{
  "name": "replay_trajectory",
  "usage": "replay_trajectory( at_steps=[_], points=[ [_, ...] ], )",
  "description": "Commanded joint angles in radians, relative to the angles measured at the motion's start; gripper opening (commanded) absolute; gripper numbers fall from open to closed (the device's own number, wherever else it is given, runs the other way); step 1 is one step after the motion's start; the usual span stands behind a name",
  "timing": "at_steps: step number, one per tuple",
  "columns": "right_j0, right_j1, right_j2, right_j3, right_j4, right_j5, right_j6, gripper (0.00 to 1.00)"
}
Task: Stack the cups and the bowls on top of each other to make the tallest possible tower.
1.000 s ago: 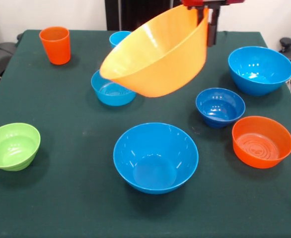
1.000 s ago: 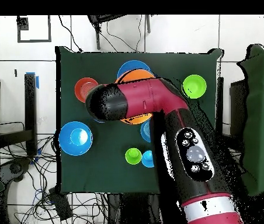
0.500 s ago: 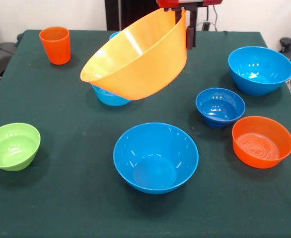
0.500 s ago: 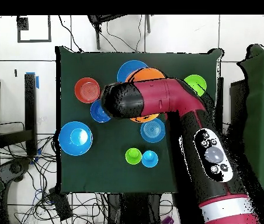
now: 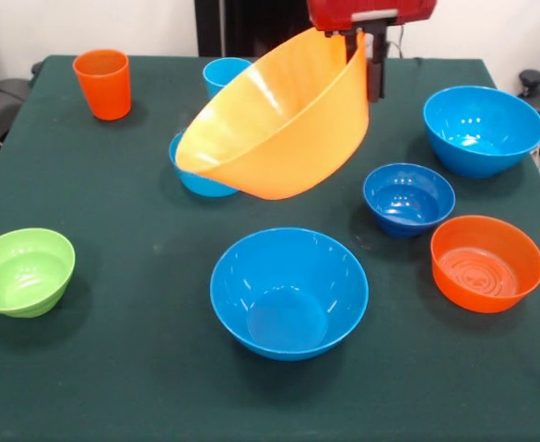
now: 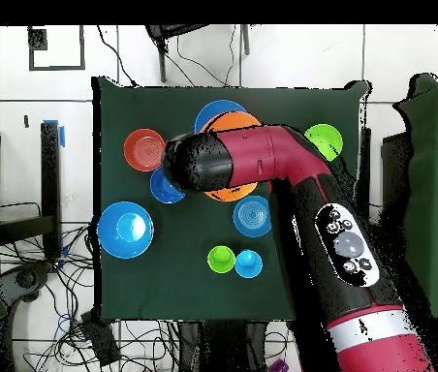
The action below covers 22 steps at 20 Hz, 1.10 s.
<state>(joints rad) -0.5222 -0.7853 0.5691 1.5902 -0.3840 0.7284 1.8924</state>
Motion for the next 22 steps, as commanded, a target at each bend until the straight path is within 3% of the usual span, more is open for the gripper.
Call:
replay_trajectory(
  at_steps=[1, 15, 22],
  points=[
    [0.02, 0.019, 0.068, -0.098, -0.048, 0.159, -0.243, 0.0],
    [0.017, -0.004, 0.109, -0.17, -0.029, 0.241, -0.23, 0.0],
    [-0.002, 0.09, 0.1, -0.14, -0.117, 0.044, -0.217, 0.0]
  ],
)
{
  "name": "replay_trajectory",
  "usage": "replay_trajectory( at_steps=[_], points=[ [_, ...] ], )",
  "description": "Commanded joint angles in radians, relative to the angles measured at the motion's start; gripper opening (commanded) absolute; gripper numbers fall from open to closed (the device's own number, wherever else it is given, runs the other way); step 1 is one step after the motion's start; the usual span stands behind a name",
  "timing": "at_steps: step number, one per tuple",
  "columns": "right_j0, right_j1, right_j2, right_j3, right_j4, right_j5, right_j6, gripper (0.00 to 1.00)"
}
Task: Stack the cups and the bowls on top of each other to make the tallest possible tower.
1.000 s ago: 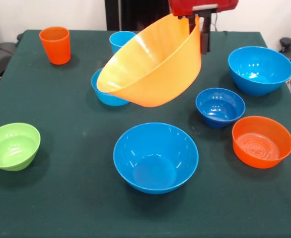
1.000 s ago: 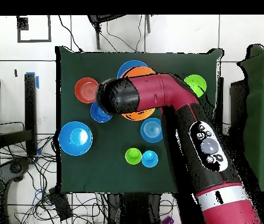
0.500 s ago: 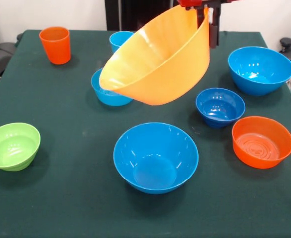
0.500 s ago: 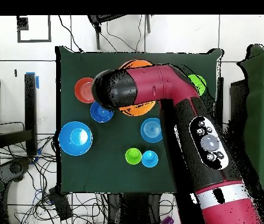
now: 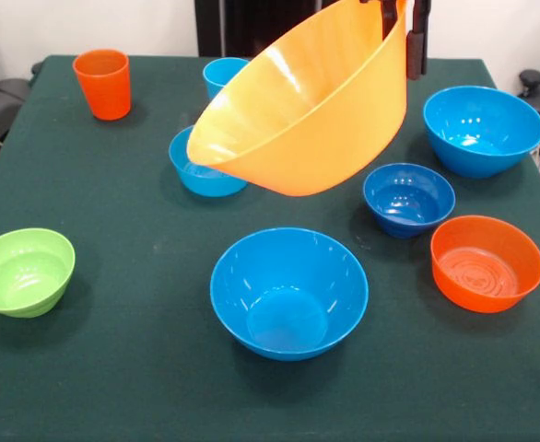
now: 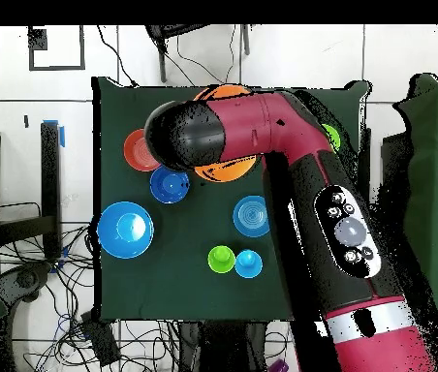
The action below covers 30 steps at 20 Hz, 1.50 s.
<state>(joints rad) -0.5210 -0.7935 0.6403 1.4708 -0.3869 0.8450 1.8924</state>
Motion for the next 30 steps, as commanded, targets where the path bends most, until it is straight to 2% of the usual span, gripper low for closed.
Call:
replay_trajectory(
  at_steps=[1, 9, 14, 16, 23, 30],
  points=[
    [-0.005, 0.102, 0.029, -0.02, -0.115, -0.079, -0.214, 0.0],
    [0.001, 0.178, 0.027, -0.065, -0.171, -0.12, -0.224, 0.0],
    [-0.039, 0.244, 0.056, -0.059, -0.212, -0.185, -0.271, 0.0],
    [-0.057, 0.256, 0.065, -0.036, -0.227, -0.222, -0.268, 0.0],
    [-0.06, 0.272, 0.083, -0.038, -0.27, -0.229, -0.259, 0.0],
    [-0.066, 0.318, 0.075, -0.038, -0.351, -0.293, -0.254, 0.0]
  ],
)
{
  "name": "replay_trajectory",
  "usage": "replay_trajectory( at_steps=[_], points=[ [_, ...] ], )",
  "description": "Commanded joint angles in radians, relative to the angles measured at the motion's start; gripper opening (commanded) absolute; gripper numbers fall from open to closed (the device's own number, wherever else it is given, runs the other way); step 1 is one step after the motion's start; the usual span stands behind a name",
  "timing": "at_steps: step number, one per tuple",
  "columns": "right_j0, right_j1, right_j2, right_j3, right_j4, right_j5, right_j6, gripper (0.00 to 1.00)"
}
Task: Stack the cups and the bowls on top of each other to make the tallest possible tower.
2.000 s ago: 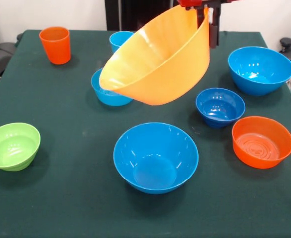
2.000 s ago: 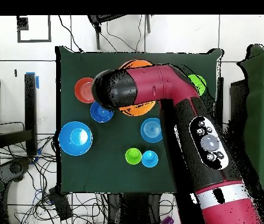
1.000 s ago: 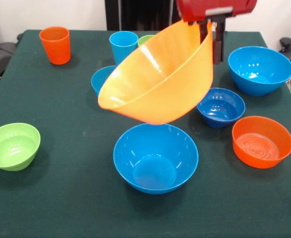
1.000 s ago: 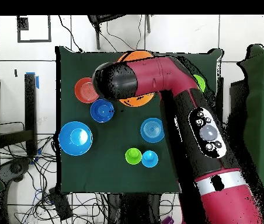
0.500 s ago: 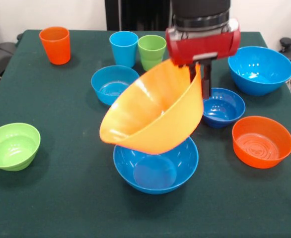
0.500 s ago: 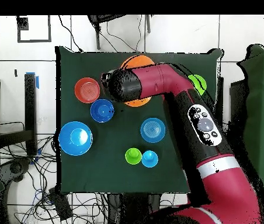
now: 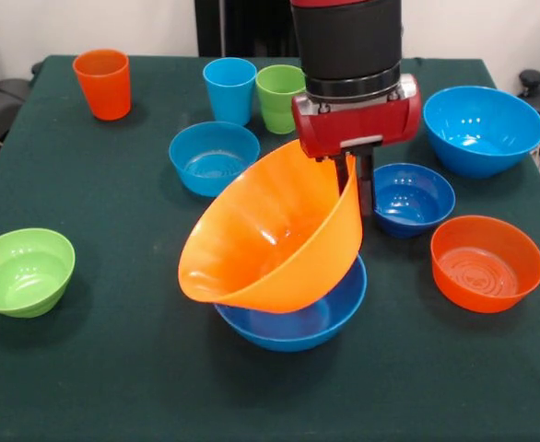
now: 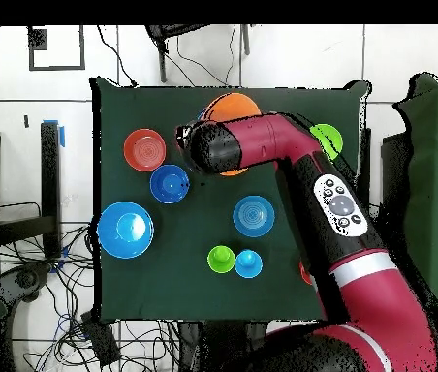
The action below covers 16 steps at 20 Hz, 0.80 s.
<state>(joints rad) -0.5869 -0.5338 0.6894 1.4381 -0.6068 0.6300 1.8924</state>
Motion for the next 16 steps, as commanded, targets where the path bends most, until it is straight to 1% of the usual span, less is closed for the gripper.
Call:
replay_trajectory(
  at_steps=[1, 4, 6, 9, 11, 12, 16],
  points=[
    [0.002, 0.061, 0.022, -0.001, -0.145, -0.089, -0.249, 0.0],
    [0.016, 0.079, 0.004, -0.002, -0.196, -0.114, -0.241, 0.0],
    [0.022, 0.085, -0.004, -0.001, -0.213, -0.129, -0.217, 0.0],
    [0.028, 0.089, -0.013, 0.001, -0.209, -0.138, -0.161, 0.0],
    [0.035, 0.09, -0.022, 0.0, -0.197, -0.113, -0.141, 0.0],
    [0.039, 0.091, -0.025, -0.003, -0.195, -0.103, -0.137, 1.0],
    [0.05, 0.09, -0.026, -0.012, -0.192, -0.074, -0.15, 1.0]
  ],
)
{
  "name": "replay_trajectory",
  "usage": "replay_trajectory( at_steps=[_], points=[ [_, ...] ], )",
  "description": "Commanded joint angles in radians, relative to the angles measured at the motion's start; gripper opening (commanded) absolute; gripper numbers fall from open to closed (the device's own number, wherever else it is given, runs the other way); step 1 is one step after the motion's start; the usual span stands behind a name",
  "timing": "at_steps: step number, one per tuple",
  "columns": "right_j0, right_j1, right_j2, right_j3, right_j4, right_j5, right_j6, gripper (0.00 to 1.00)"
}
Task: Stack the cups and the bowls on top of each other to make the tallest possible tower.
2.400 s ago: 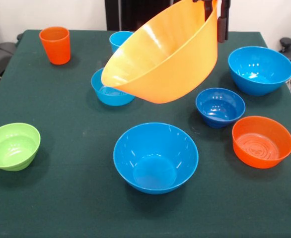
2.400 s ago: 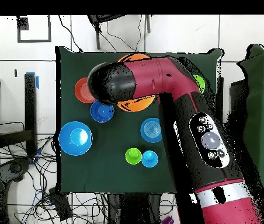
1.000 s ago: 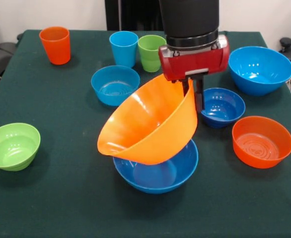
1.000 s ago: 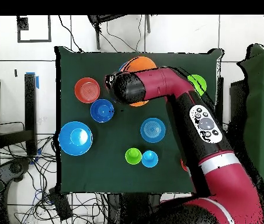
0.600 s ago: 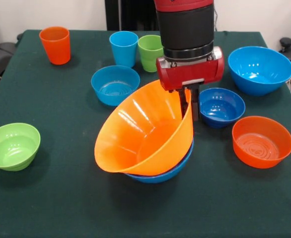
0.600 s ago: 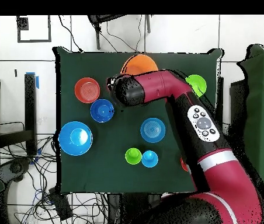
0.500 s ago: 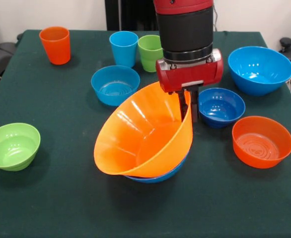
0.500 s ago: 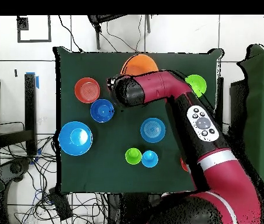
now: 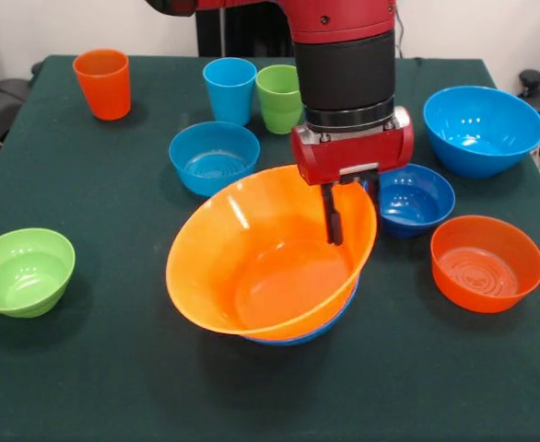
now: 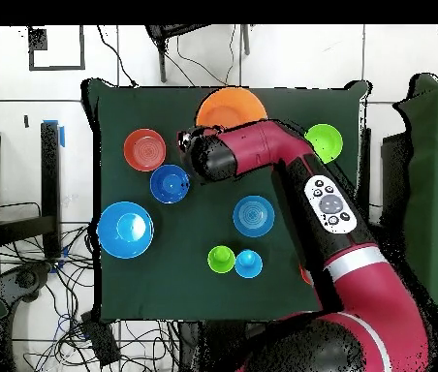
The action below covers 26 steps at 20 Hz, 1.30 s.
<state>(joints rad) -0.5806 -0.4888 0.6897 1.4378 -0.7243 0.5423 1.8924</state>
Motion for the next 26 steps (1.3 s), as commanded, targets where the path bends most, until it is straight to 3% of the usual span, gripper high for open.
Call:
replay_trajectory(
  at_steps=[1, 19, 26],
  points=[
    [0.044, 0.044, -0.027, -0.011, -0.074, 0.017, -0.15, 1.0],
    [0.091, 0.022, -0.062, -0.024, -0.1, 0.033, -0.139, 1.0],
    [0.062, -0.255, -0.031, 0.146, 0.081, 0.209, -0.091, 1.0]
  ],
)
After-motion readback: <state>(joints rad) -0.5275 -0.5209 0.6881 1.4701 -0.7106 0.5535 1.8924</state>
